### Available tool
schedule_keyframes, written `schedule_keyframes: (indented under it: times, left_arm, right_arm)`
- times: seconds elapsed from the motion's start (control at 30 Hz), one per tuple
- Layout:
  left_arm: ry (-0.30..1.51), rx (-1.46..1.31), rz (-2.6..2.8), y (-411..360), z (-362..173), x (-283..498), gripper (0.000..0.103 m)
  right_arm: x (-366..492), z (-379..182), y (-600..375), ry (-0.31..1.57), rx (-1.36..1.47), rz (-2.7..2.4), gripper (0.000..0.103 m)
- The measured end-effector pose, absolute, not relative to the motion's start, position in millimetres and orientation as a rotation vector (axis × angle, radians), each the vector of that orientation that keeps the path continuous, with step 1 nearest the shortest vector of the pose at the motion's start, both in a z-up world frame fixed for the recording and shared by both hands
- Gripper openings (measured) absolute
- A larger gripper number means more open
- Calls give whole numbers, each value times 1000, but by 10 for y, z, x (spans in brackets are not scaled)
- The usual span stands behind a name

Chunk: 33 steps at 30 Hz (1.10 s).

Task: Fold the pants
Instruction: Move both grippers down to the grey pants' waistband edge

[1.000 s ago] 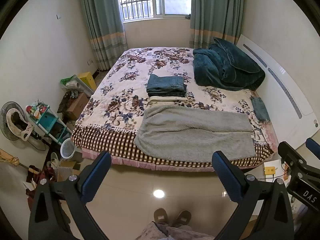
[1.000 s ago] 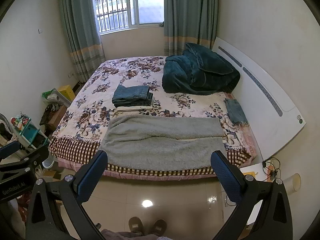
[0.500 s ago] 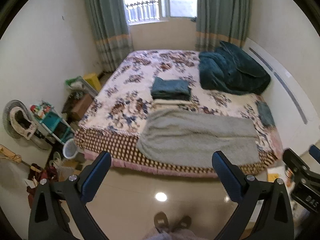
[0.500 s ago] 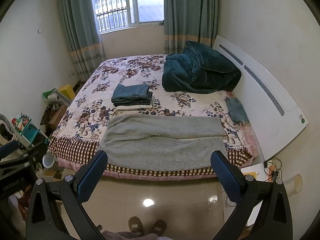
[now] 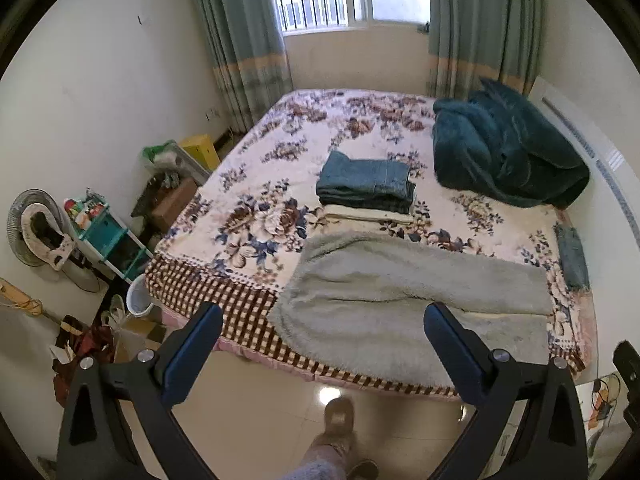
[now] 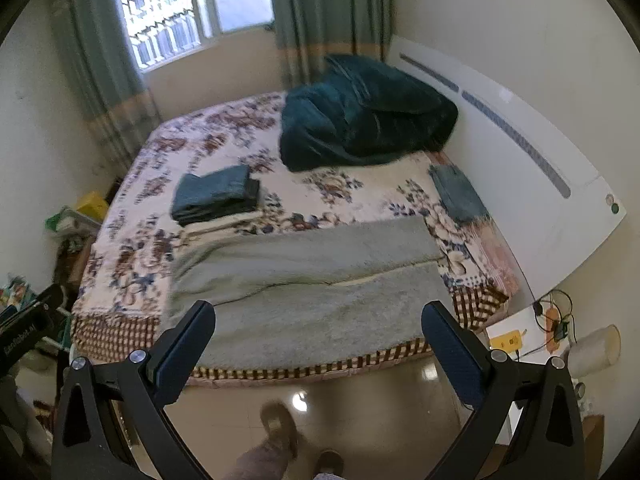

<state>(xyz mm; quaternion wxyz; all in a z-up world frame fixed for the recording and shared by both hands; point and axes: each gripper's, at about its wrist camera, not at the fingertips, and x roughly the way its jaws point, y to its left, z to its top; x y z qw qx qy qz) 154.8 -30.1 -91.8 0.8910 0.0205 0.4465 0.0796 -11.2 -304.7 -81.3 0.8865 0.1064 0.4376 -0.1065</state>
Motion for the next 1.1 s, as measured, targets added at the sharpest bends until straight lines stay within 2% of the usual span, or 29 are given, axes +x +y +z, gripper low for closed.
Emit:
schedule_keyframes:
  times: [0.33,0.57,0.77,0.87,0.97,1.1]
  left_arm:
    - [1075,85,112,-617,-1732,3265,103]
    - [1211,64,122,-717,-2724,4453,103]
    - [1399,-55,214,-602,-3908,5189,103]
    - [1511,-227,294,-388,-4587,5509,103]
    - [1547,-384,389,-187,-5030,5774,103]
    - [1562,-572,526,90,-5577,6007,102]
  right_arm:
    - [1901,-1828,-3585,1036,308,-387,103]
    - [3223,-2829,-4049,1125,415,-499,103]
    - [4092,-4059,-4580,1198,539,-595,103]
    - [4447,-4773,-4902,1243,615,-644,103]
    - [4805,-5562,-5207,1292,707,-682,103]
    - [5080,-6303,-5465,1356,771,-714,103]
